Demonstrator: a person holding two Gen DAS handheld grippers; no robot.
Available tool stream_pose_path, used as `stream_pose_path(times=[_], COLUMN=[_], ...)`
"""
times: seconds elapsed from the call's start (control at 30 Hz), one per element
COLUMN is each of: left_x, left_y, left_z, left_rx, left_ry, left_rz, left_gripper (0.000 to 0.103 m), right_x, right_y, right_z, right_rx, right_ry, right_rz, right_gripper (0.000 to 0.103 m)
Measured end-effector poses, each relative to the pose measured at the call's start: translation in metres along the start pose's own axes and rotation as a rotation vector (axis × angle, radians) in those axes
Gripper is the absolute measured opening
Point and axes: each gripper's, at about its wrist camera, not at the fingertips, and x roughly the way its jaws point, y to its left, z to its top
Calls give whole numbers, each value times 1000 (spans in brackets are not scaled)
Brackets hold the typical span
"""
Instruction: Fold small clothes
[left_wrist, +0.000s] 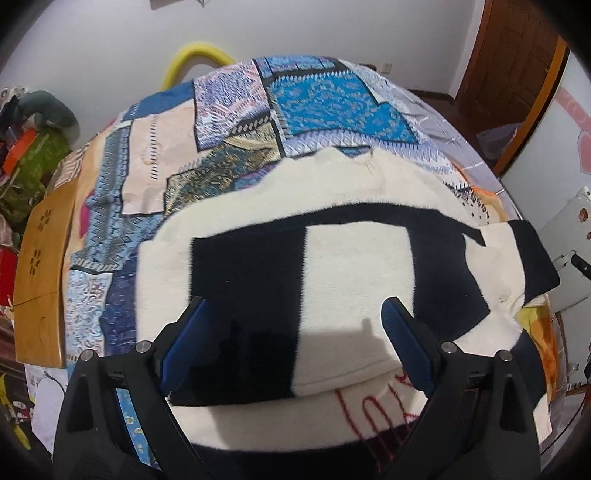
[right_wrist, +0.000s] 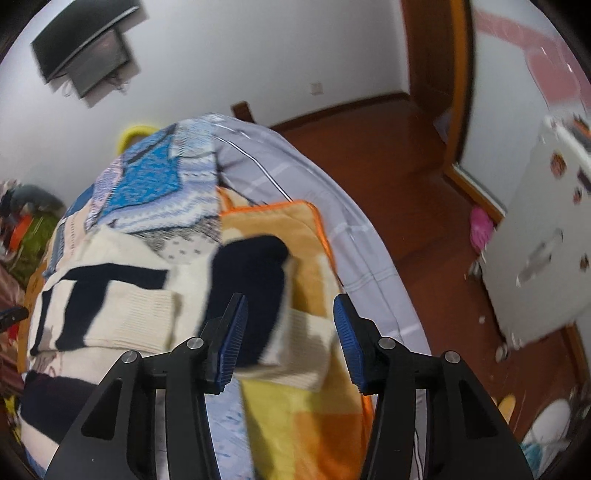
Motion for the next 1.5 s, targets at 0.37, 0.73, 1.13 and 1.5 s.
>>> stream_pose_path(times=[0.37, 0.73, 1.13, 1.5], left_x=[39, 50, 22, -25], left_y=[-12, -26, -28, -14], left_z=[-6, -12, -16, -23], left_rx=[7, 48, 56, 36], left_ry=[98, 118, 53, -47], left_rz=[15, 36, 36, 7], left_gripper=[94, 94, 94, 94], right_x=[48, 70, 29, -50], right_y=[-35, -35, -19, 44], right_z=[-28, -37, -12, 37], right_rx=[137, 145, 82, -75], right_ry=[106, 127, 3, -155], right_rz=[35, 62, 77, 128], right_gripper=[45, 23, 5, 5])
